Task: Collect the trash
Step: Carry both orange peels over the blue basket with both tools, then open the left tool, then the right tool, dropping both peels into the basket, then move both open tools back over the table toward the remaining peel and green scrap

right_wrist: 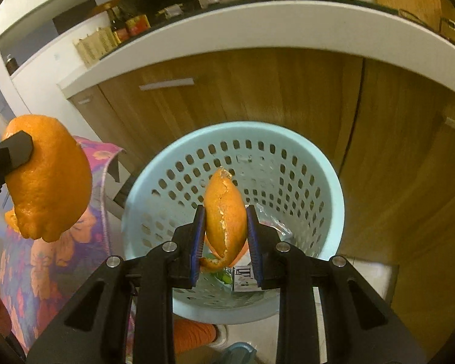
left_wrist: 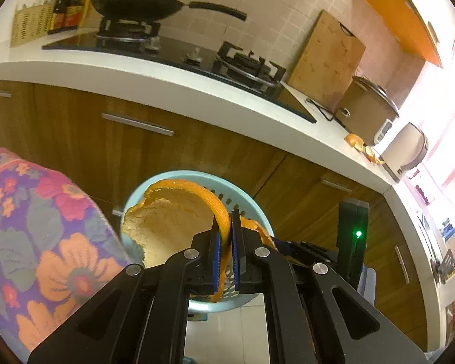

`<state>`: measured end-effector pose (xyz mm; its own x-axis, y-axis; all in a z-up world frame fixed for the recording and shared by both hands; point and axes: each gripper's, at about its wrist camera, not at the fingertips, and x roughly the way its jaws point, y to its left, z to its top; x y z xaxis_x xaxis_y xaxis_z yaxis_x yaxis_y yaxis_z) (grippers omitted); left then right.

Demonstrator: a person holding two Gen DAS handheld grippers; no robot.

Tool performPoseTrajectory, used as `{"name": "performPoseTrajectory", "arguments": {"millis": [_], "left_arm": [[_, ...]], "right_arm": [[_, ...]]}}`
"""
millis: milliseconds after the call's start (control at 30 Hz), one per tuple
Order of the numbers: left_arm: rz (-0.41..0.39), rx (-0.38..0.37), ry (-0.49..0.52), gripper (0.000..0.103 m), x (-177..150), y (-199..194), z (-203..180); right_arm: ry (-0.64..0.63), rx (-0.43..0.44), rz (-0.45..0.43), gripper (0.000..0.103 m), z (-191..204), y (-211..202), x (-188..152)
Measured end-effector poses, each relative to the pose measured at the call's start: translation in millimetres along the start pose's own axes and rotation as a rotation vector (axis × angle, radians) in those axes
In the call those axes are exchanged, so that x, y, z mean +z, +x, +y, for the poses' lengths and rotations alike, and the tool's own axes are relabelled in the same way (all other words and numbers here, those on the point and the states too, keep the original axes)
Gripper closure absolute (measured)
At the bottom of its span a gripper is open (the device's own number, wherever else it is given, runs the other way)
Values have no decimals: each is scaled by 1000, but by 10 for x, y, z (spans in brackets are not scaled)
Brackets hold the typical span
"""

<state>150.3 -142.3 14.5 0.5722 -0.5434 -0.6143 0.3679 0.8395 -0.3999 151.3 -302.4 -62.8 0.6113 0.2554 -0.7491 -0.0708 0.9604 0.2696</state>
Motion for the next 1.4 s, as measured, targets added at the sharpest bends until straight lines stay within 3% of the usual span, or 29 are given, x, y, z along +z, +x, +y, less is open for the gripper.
{"name": "performPoseTrajectory", "arguments": {"millis": [533, 567, 633, 733, 933, 1067, 1100, 1167, 1400], "left_arm": [[105, 15, -10, 95, -92, 663, 61], [106, 17, -13, 93, -92, 671, 60], [103, 31, -16, 74, -98, 666, 74], [87, 47, -14, 66, -83, 584, 90], [36, 47, -22, 62, -49, 269, 159], [-14, 57, -23, 56, -34, 7, 185], [-22, 57, -25, 55, -30, -38, 188], [-39, 60, -28, 52, -18, -134, 201], [-129, 89, -27, 49, 17, -626, 297]], "right_arm": [[15, -53, 4, 80, -112, 58, 68], [13, -56, 3, 80, -107, 53, 76], [11, -57, 1, 80, -109, 48, 91], [9, -55, -1, 80, -103, 38, 97], [-8, -49, 7, 77, -32, 75, 82], [-29, -66, 11, 67, 38, 54, 87], [-33, -66, 2, 57, 57, 21, 90], [-44, -69, -25, 50, 105, -62, 96], [-85, 21, -78, 50, 372, -285, 131]]}}
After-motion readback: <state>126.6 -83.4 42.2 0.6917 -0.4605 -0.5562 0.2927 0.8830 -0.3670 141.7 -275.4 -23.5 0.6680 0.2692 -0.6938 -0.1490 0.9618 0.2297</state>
